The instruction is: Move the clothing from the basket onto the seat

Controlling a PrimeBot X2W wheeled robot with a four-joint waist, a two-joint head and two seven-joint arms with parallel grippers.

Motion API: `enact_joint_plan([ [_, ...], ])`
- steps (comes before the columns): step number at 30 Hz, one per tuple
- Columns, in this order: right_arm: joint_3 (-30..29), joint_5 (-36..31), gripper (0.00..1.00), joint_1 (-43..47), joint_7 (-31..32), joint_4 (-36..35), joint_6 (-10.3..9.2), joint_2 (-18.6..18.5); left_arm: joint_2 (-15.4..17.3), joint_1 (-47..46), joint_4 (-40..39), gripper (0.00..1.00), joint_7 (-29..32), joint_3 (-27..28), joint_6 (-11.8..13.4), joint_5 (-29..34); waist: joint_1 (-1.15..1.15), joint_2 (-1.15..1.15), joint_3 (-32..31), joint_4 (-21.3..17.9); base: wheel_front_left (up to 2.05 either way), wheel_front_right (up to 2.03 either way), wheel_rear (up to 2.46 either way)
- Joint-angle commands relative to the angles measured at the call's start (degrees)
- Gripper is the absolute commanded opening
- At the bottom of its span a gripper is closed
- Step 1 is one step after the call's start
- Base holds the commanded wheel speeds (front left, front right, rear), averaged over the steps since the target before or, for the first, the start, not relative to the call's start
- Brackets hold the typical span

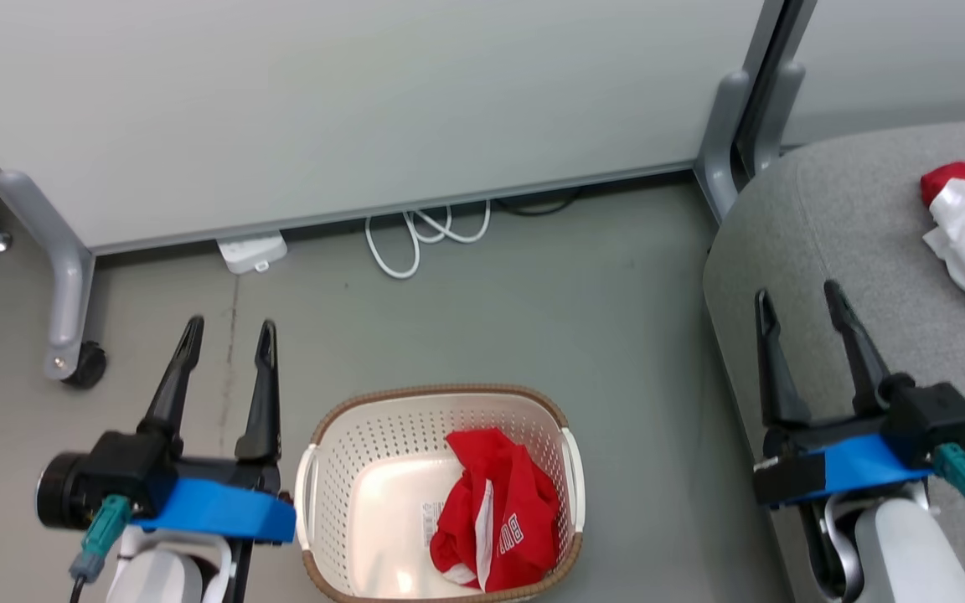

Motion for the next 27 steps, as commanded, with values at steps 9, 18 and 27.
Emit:
enact_joint_plan([
  [9, 0.09, 1.30, 1.00, 7.16, -0.03, -1.00, -0.04, 1.13, -2.35, 6.82, 0.30, 1.00, -0.18, 4.83, -2.76, 2.60, 0.01, 0.00, -4.76, 1.22, 0.00, 0.00, 0.00],
  [18, 0.25, 1.84, 1.00, 11.37, -0.03, -0.33, -0.04, 1.73, -3.89, 10.19, 1.24, 1.00, -0.18, 6.52, -4.47, 4.13, 0.01, 0.00, -7.07, 2.01, 0.00, 0.00, 0.00],
  [27, 0.06, 2.73, 1.00, 13.81, -0.03, -0.42, -0.04, 1.97, -4.43, 11.20, 1.74, 1.00, -0.18, 7.78, -5.15, 4.92, 0.01, 0.00, -7.76, 1.93, 0.00, 0.00, 0.00],
])
